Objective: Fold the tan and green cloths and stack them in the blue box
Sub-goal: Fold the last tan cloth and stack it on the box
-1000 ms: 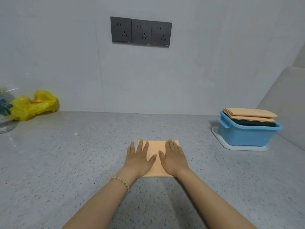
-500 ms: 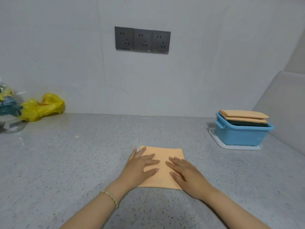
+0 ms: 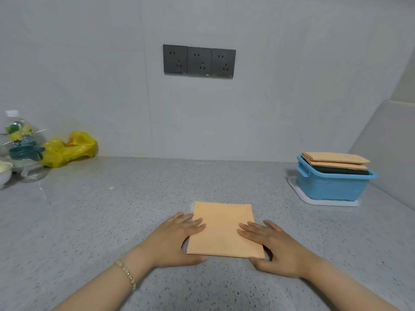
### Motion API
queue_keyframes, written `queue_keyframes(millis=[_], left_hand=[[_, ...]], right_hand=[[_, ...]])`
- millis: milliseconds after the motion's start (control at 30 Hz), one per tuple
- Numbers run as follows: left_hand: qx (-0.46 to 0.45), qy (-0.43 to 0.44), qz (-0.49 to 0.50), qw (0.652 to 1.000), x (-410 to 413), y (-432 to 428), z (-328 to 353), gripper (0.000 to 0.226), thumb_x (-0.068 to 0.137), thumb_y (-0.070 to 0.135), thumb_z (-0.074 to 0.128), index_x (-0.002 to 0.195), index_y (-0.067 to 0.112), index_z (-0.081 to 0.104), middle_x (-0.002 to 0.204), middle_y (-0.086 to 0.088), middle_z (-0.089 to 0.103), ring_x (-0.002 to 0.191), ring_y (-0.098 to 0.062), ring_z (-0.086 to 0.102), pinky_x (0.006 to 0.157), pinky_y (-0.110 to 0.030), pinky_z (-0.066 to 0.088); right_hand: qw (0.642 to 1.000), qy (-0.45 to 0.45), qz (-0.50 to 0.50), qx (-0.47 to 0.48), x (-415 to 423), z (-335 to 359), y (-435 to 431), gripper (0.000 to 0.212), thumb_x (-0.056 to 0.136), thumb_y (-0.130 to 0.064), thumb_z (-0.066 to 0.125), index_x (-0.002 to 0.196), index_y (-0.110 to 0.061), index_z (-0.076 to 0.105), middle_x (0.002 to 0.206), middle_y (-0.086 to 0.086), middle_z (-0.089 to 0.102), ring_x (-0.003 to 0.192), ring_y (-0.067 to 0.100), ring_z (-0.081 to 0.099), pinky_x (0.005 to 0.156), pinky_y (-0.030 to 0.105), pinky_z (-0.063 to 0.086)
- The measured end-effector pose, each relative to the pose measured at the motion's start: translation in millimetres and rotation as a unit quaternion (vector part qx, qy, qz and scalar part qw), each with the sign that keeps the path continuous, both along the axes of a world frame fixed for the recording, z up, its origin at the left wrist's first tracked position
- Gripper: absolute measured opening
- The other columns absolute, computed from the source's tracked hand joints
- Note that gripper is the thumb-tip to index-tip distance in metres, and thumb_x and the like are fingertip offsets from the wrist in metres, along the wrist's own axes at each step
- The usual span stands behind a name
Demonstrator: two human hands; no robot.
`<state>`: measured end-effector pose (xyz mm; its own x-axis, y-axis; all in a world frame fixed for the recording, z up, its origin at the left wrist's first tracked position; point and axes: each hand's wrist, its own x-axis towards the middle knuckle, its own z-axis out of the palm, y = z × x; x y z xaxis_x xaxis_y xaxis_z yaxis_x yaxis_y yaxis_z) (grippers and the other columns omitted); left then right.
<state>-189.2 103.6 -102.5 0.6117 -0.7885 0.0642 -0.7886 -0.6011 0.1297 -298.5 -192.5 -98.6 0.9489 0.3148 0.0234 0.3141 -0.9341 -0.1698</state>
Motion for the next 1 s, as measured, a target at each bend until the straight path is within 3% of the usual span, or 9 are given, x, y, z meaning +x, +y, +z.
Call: queue_keyframes(millis=[167,333,433,500,533,567,633,767,1000], left_hand=[[0.039,-0.063,-0.024,0.997,3,2,12,0.079,0.079,0.064,0.042,0.149,0.03,0.028,0.155,0.014,0.024,0.146,-0.007,0.005,0.115,-0.023,-0.015],[-0.043,-0.097,-0.016,0.994,6,2,5,0.046,0.096,0.044,0.043,0.139,0.029,0.047,0.144,0.014,0.045,0.138,-0.007,0.029,0.11,-0.016,-0.005],[-0.111,-0.108,0.006,0.988,5,-3,-1,0.036,0.093,0.037,0.054,0.127,0.028,0.061,0.128,0.012,0.06,0.124,-0.01,0.044,0.102,-0.012,0.014],[-0.183,-0.087,0.051,0.978,4,-8,-2,0.027,0.09,0.041,0.06,0.11,0.028,0.071,0.105,0.011,0.068,0.105,-0.009,0.053,0.091,-0.015,0.027],[-0.224,-0.065,0.078,0.969,3,-10,-2,0.024,0.088,0.045,0.061,0.096,0.027,0.074,0.091,0.014,0.067,0.093,-0.006,0.054,0.083,-0.017,0.032],[-0.259,-0.04,0.105,0.959,3,-12,-2,0.025,0.086,0.048,0.062,0.081,0.026,0.072,0.079,0.017,0.063,0.082,-0.003,0.052,0.077,-0.02,0.034],[-0.297,-0.002,0.153,0.943,3,-17,-3,0.028,0.085,0.049,0.062,0.067,0.028,0.065,0.072,0.018,0.059,0.076,-0.002,0.049,0.071,-0.021,0.034],[-0.345,0.042,0.229,0.909,5,-29,-3,0.033,0.085,0.049,0.064,0.058,0.03,0.06,0.064,0.013,0.056,0.074,-0.005,0.047,0.06,-0.017,0.03],[-0.336,0.098,0.274,0.896,21,-39,-4,0.049,0.088,0.045,0.063,0.046,0.023,0.048,0.046,0.012,0.042,0.052,-0.008,0.04,0.057,-0.024,0.03]], right_hand=[[0.999,-0.016,-0.015,-0.032,3,7,-10,0.069,0.083,-0.052,0.044,0.147,-0.037,0.025,0.148,-0.028,0.012,0.136,-0.014,0.008,0.116,0.019,-0.007],[0.997,-0.071,-0.036,-0.02,8,3,-12,0.055,0.088,-0.043,0.056,0.141,-0.035,0.041,0.144,-0.025,0.031,0.132,-0.009,0.03,0.105,0.008,0.008],[0.991,-0.118,-0.065,0.008,13,1,-8,0.039,0.087,-0.034,0.063,0.126,-0.03,0.061,0.132,-0.015,0.056,0.118,0.006,0.053,0.098,0.012,0.026],[0.98,-0.139,-0.104,0.098,17,3,-3,0.017,0.085,-0.03,0.068,0.101,-0.025,0.073,0.104,-0.008,0.07,0.093,0.011,0.062,0.085,0.024,0.042],[0.97,-0.143,-0.13,0.15,20,3,-1,0.011,0.084,-0.033,0.069,0.086,-0.023,0.072,0.087,-0.007,0.067,0.078,0.011,0.06,0.074,0.026,0.044],[0.956,-0.142,-0.166,0.195,23,4,2,0.02,0.083,-0.037,0.07,0.074,-0.019,0.067,0.076,-0.006,0.061,0.068,0.01,0.055,0.065,0.025,0.04],[0.929,-0.129,-0.231,0.258,29,1,5,0.035,0.08,-0.043,0.07,0.06,-0.018,0.056,0.068,-0.004,0.053,0.062,0.01,0.047,0.06,0.024,0.035],[0.893,-0.128,-0.301,0.309,40,-6,12,0.039,0.078,-0.044,0.072,0.051,-0.025,0.051,0.062,-0.007,0.05,0.059,0.007,0.044,0.072,0.029,0.036],[0.887,-0.142,-0.354,0.259,53,-10,18,0.047,0.083,-0.046,0.066,0.048,-0.025,0.043,0.055,-0.01,0.044,0.057,0.008,0.044,0.084,0.036,0.038]])
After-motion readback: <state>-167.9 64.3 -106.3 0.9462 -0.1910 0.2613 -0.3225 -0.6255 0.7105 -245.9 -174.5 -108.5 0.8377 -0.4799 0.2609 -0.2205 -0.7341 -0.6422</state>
